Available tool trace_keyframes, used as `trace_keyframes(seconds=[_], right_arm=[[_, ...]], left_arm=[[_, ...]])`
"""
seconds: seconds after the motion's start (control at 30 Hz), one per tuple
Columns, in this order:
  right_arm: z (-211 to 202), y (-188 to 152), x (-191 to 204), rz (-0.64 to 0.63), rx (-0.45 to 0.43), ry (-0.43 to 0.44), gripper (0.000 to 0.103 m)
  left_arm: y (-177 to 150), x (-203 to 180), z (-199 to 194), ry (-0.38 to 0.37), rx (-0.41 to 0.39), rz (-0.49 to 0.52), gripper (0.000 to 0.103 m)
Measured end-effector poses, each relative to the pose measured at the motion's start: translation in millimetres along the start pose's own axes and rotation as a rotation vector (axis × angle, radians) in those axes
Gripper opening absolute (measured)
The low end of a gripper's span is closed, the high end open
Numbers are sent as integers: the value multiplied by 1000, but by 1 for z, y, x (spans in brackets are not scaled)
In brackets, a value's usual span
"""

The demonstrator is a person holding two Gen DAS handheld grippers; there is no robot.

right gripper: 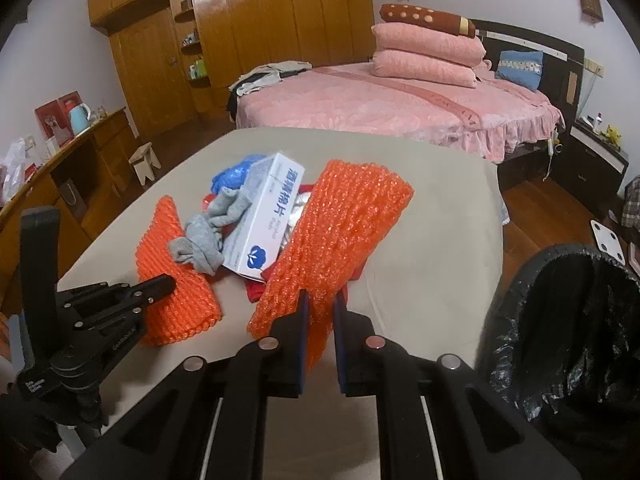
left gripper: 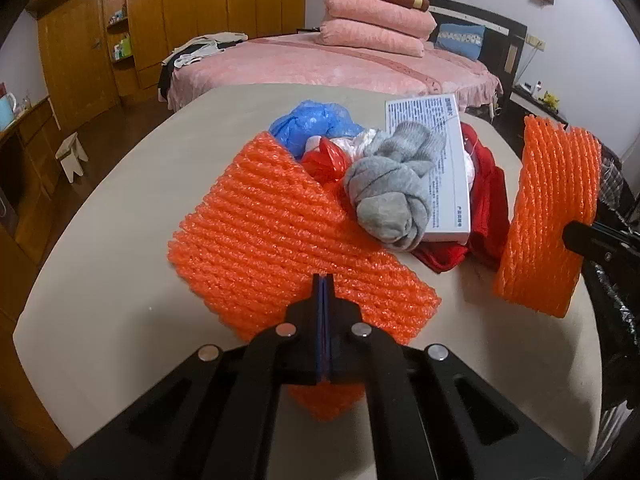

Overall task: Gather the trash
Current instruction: 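Grasp an orange foam net with the right gripper while the left gripper grasps another, then carry both orange foam nets over the bin and open both grippers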

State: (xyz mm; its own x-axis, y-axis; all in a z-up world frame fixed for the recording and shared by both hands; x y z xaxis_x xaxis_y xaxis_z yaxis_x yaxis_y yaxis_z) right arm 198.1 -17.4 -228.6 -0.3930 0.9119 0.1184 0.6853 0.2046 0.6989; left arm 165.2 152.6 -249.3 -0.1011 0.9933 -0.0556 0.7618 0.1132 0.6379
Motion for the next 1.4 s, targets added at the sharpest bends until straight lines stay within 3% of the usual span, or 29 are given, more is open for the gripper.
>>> trace_keyframes(seconds=[0.17, 0.2, 0.23, 0.27, 0.3, 0.43, 0.57, 0.67, 0.77, 0.83, 1.1, 1.4], right_arm=[[-8, 2, -4, 1, -13, 4, 12], [-8, 1, -4, 1, -12, 4, 12], [-7, 0, -4, 1, -8, 4, 12], [-7, -1, -4, 1, -6, 3, 12], [-7, -2, -4, 1, -3, 4, 12], [-4, -4, -2, -5, 4, 5, 12], [-2, -3, 1, -15, 7, 4, 12], [-2, -4, -1, -14, 10, 0, 12], [-1, -5, -3, -9, 13, -3, 12], [-2, -5, -4, -9, 10, -4, 12], [-14, -2, -8, 10, -11, 4, 12], [-47, 14, -20, 29, -91, 10, 12]], left_arm=[[2, 10, -11, 7, -9, -30, 2], [2, 13, -11, 9, 0, -43, 10], [2, 16, -10, 13, 7, -52, 31], [1, 20, -10, 20, 11, -64, 42], [1, 24, -9, 41, 14, -76, 62], [0, 34, -4, 54, 39, -112, 75], [-2, 36, 10, 16, 77, -146, 74], [-1, 30, 11, -31, 68, -135, 53], [1, 18, 9, -69, 55, -100, 20], [3, 13, 5, -61, 37, -96, 15], [22, 16, -31, -83, -40, -124, 13], [63, 10, -97, -45, -229, -100, 13]])
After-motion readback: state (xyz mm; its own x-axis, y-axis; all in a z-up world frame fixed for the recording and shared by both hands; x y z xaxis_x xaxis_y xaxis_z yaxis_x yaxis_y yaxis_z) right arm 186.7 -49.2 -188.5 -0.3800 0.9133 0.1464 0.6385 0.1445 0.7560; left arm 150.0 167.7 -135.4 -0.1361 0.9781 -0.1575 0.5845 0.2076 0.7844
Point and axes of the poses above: each gripper's, at about its wrist camera, not at the fingertips, and z roughly the way its jaws point, x to its left, y to its top, the point moved 8 cm from there along z, roughly the way its jaws point, and after that the axes turned 3 degrees about x, right-handed, at the moved point
